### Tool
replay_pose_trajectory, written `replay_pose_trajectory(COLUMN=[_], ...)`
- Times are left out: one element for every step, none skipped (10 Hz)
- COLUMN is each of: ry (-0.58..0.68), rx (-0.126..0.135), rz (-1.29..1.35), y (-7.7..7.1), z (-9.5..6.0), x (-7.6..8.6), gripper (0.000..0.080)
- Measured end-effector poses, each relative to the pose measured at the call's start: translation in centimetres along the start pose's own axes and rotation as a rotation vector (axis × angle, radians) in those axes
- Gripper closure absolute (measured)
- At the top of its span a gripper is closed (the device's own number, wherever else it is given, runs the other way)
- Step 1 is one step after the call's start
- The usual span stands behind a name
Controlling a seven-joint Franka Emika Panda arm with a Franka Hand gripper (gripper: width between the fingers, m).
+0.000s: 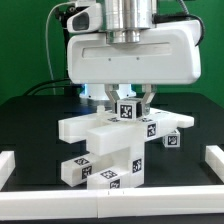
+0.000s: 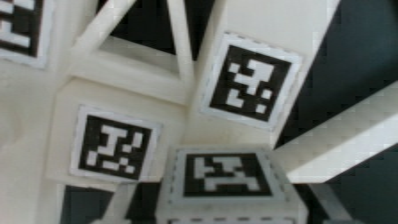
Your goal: Assemble chair
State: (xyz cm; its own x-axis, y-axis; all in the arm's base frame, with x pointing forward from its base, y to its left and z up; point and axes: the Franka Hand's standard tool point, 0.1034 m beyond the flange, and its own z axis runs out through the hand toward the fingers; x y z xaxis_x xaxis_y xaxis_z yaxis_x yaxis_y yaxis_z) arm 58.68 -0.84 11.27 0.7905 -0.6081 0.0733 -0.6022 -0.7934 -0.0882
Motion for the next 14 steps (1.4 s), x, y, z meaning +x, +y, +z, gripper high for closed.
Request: replay_pose_trajectory(ry=[-0.005, -0.006, -0.007, -0.007, -0.007, -0.007, -0.016, -0.012, -0.008, -0.003, -0.003, -0.003, -0.002, 0.002], rx=[0.010, 0.014, 0.014, 0.014, 0.014, 0.014, 0.006, -0.001, 0.001, 0.002, -0.001, -0.004, -0.010, -0.035], rz=[0.101, 0.113, 0.111, 0.104, 0.085, 0.083, -0.111, -0.248, -0.373, -0.419, -0.491, -0.548, -0.652, -0.863], y=[0.06, 0.06, 0.04, 0.04, 0.04, 0.02, 0.00, -0.17, 0.06, 0.51, 0.54, 0.57, 0.62, 0.36], z=[0.00, 0.00, 0.00, 0.01, 0.02, 0.02, -0.02, -0.01, -0.03, -0.29, -0.15, -0.13, -0.15, -0.30], x=[0.04, 0.05, 0.03, 0.02, 0.02, 0.00, -0.09, -0.34, -0.87, -0.89, -0.78, -0.78, -0.73, -0.73], gripper=[0.0534, 0.0534, 0.0527, 0.0527, 0.0359, 0.0206, 0.0167, 0.0167, 0.0154, 0.0154, 0.0151, 0.0151, 0.0151, 0.0151])
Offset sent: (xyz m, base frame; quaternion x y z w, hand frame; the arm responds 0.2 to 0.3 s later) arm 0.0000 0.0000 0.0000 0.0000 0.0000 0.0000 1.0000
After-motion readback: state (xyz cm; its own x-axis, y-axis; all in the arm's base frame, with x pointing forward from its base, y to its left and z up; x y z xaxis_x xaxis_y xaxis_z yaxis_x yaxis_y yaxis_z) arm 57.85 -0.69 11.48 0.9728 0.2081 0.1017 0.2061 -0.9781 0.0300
